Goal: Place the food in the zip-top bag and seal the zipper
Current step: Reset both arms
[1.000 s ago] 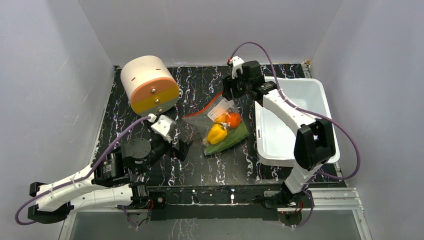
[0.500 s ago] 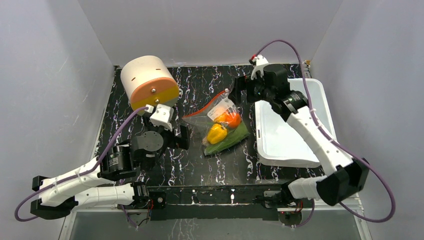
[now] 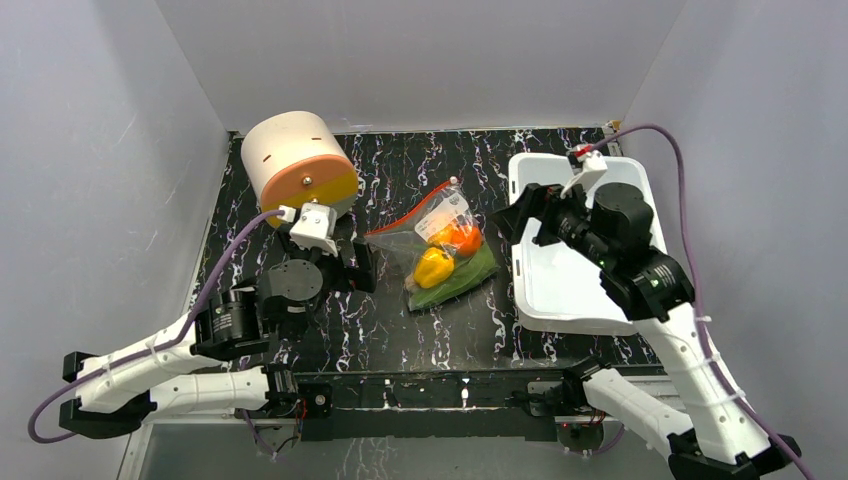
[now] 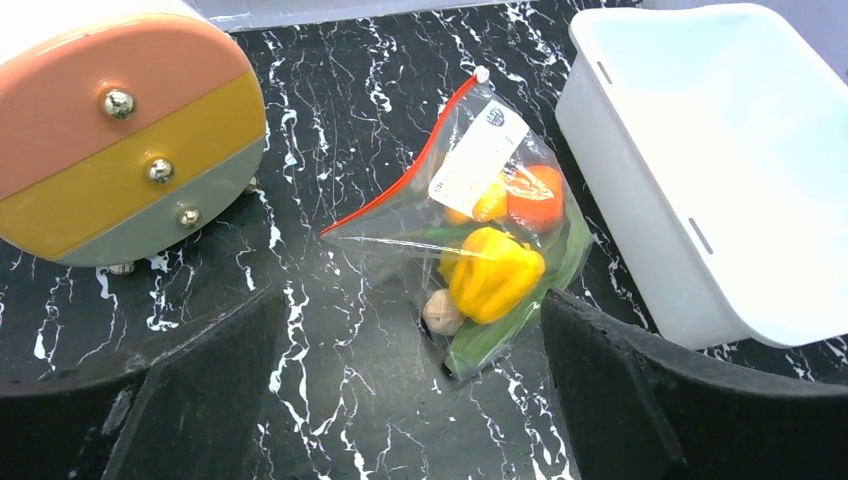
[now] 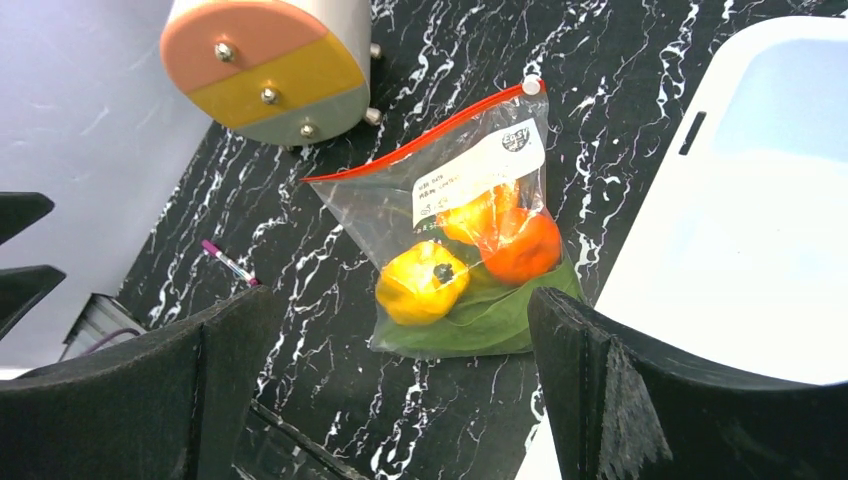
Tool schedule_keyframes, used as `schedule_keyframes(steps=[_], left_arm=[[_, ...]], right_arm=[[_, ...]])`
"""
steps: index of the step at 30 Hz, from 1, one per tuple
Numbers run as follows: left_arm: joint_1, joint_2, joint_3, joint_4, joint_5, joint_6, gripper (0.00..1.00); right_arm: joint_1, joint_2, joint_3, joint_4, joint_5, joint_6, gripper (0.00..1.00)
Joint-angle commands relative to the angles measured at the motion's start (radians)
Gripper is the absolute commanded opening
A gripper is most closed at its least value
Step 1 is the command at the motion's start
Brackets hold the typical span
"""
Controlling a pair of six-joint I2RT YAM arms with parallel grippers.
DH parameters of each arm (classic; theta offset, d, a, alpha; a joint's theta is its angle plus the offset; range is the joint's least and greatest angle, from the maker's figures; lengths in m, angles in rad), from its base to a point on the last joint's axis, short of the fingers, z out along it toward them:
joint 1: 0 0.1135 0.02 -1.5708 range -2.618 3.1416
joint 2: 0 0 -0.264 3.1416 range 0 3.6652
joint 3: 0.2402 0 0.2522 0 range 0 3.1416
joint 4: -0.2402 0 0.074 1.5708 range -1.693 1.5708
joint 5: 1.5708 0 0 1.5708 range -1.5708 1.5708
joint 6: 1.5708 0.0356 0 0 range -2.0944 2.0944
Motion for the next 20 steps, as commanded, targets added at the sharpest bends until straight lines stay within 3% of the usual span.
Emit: schedule_keyframes(steps=[1,12,20], left_arm=[[-0.002,-0.046,0.032,0.023,-0.048,-0.028,0.98],[-0.002,-0.154,-0.024,0.007,-0.085,-0.06,0.98],[-0.002,-0.087,0.002,-0.052,-0.127,-0.053,0.98]], right_arm=[[-0.003,-0.059,0.008,-0.028,0.047,0.044,0.98],[-0.003,-0.141,-0.049,-0.034,0.046,0.104,0.98],[-0.003,-0.156,-0.071,-0.024,0.052,0.153,0.98]])
